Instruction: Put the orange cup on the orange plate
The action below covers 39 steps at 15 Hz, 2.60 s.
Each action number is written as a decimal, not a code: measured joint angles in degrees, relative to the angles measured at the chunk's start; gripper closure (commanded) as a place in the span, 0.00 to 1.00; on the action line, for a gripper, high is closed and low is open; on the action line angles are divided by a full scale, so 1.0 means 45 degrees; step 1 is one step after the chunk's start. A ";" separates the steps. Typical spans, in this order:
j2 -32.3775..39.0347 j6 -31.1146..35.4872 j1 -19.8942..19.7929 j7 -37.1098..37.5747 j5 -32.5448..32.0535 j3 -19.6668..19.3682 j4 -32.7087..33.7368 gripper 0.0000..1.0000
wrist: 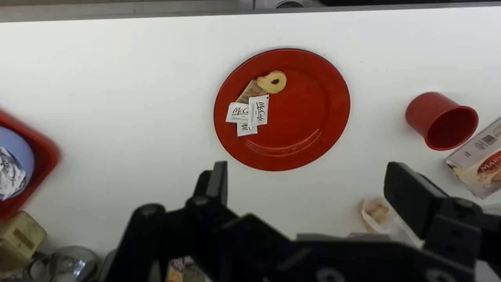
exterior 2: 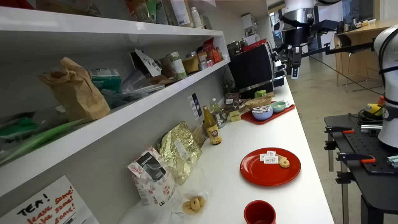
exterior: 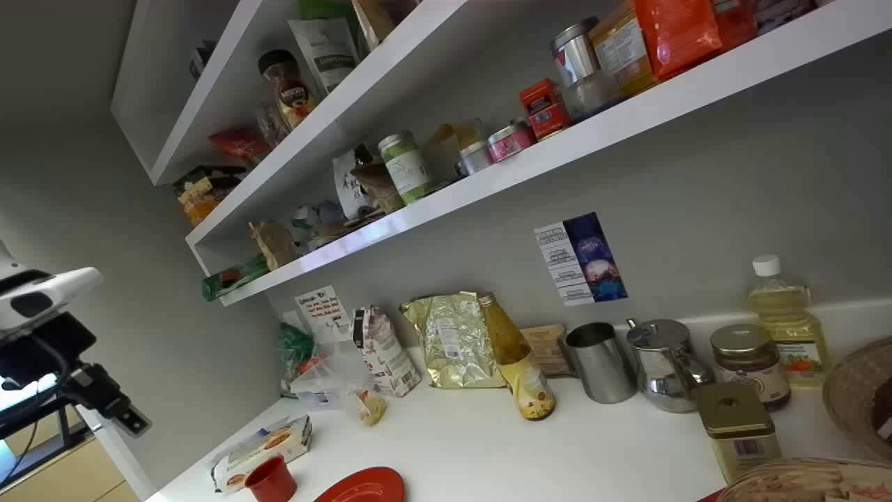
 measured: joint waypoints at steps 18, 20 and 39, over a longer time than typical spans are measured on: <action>0.0972 0.0290 0.0108 0.0100 0.0000 0.0656 0.0434 0.00; 0.1622 0.0912 0.0296 0.0376 0.0005 0.1238 0.0787 0.00; 1.1801 0.4992 0.1624 0.7735 -0.2401 0.4621 0.6666 0.00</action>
